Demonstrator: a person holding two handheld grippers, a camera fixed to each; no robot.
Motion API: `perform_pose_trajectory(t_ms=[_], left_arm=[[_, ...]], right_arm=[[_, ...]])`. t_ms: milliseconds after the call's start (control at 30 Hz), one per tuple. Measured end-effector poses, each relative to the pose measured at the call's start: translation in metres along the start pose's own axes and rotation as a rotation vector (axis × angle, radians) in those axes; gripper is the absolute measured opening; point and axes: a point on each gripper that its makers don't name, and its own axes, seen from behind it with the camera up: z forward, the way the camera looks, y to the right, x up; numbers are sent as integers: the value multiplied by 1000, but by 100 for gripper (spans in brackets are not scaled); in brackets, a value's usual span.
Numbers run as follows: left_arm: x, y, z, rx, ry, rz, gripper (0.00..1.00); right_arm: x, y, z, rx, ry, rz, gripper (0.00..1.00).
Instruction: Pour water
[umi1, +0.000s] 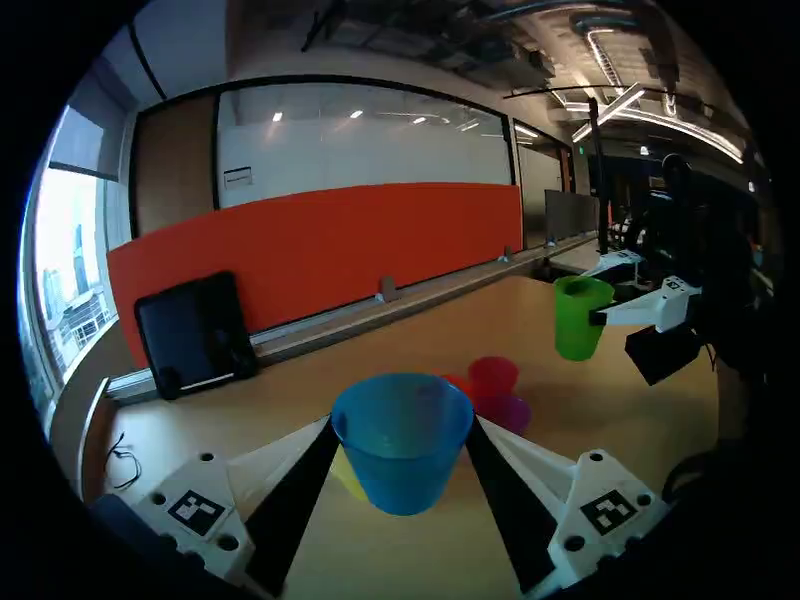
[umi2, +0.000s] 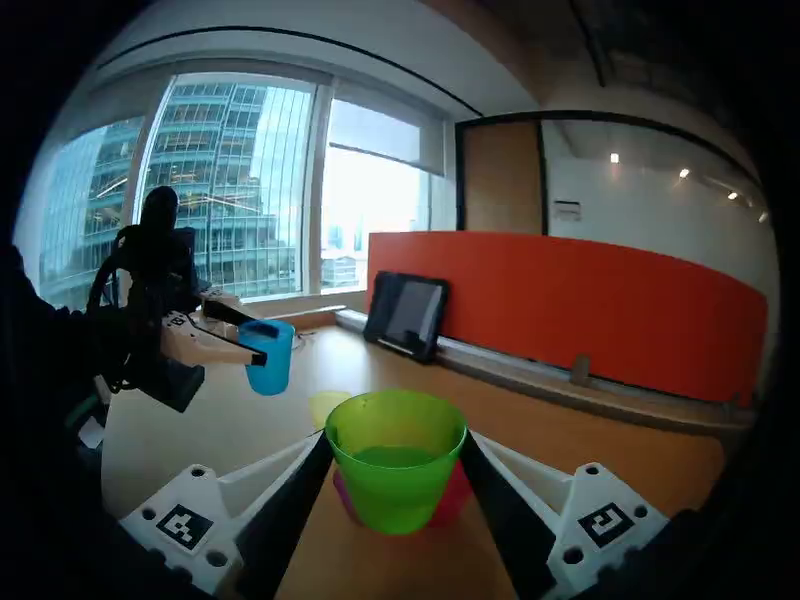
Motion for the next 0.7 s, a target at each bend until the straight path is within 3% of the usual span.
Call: perform_pose_trajectory(t_ms=[467, 700], left_arm=[[-54, 18, 13, -53, -140, 15, 88], [-78, 29, 14, -91, -223, 54, 88]], right_arm=[[-58, -4, -3, 39, -169, -5, 91], [-88, -11, -5, 70, -259, 0, 91]])
